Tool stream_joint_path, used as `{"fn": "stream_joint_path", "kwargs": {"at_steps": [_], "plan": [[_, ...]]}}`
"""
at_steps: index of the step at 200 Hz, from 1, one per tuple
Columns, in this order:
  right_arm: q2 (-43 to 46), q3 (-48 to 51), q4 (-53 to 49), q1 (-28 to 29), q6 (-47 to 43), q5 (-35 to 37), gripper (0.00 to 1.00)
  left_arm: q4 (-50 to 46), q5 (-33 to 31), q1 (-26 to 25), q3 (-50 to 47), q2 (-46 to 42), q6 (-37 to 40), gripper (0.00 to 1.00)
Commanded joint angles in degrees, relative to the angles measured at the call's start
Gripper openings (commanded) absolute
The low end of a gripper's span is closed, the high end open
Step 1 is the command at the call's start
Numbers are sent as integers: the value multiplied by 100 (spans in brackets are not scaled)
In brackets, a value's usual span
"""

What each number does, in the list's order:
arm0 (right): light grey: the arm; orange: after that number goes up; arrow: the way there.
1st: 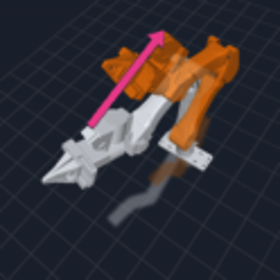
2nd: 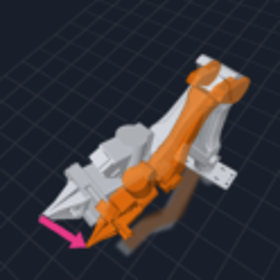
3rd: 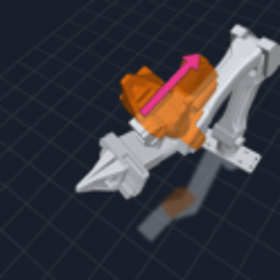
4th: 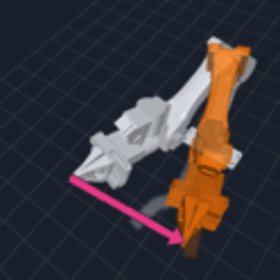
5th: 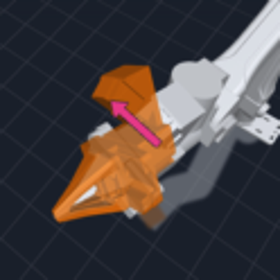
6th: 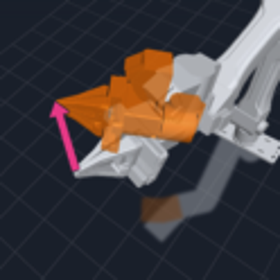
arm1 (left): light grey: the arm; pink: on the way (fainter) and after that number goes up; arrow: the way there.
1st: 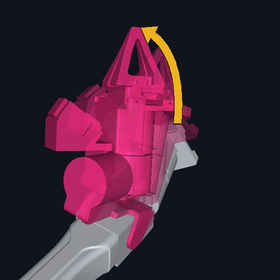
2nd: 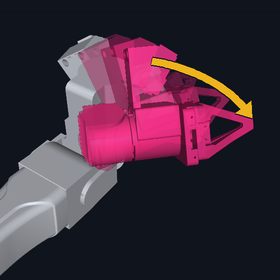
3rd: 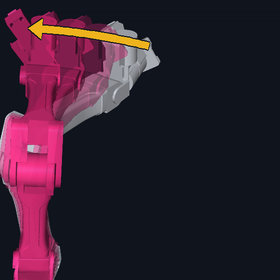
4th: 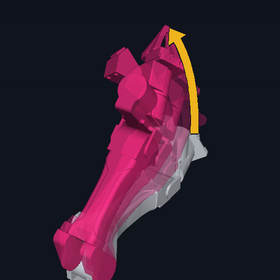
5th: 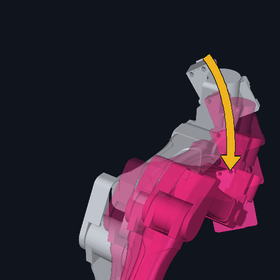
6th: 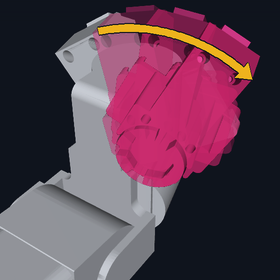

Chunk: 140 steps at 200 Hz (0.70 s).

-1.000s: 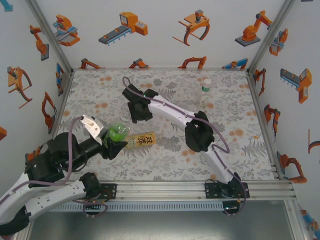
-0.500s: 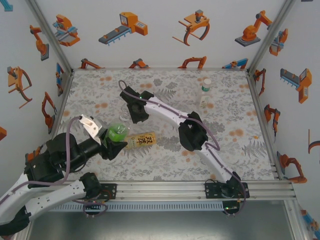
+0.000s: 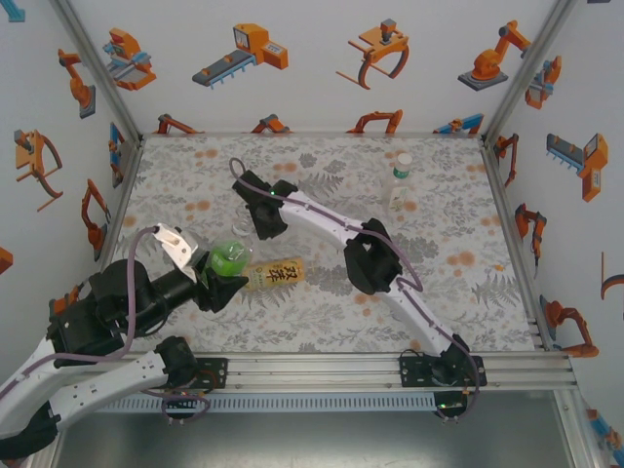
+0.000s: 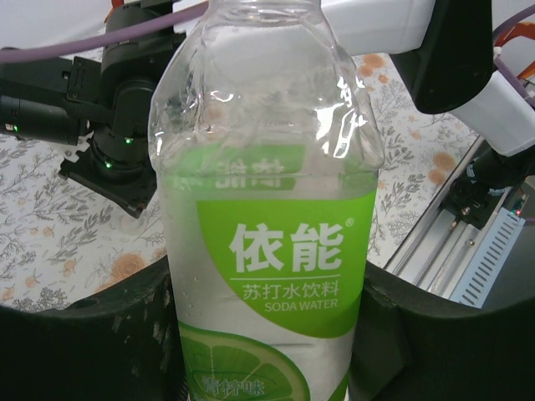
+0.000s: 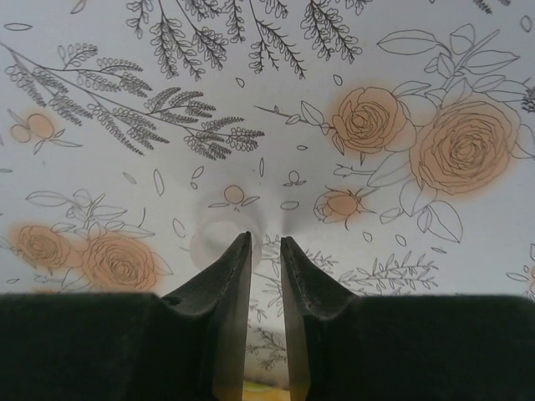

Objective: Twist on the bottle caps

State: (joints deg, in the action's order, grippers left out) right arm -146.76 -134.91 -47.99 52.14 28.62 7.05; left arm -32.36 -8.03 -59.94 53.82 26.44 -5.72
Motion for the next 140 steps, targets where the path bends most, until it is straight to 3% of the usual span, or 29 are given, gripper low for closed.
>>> {"fn": "stream_joint_path", "kwargs": {"at_steps": [1, 46, 73, 111, 140], "plan": [[-116, -189, 62, -30, 3, -2, 21, 54, 56, 27, -23, 15, -105, 11], [-19, -163, 22, -50, 37, 67, 7, 54, 66, 30, 3, 55, -105, 11], [372, 140, -7, -122, 16, 236, 4, 123, 69, 31, -21, 82, -105, 11], [1385, 1358, 54, -413, 38, 398, 2, 271, 103, 41, -48, 262, -95, 11], [2431, 2910, 523, -704, 64, 403, 2, 448, 93, 35, -117, 379, -115, 11]]}}
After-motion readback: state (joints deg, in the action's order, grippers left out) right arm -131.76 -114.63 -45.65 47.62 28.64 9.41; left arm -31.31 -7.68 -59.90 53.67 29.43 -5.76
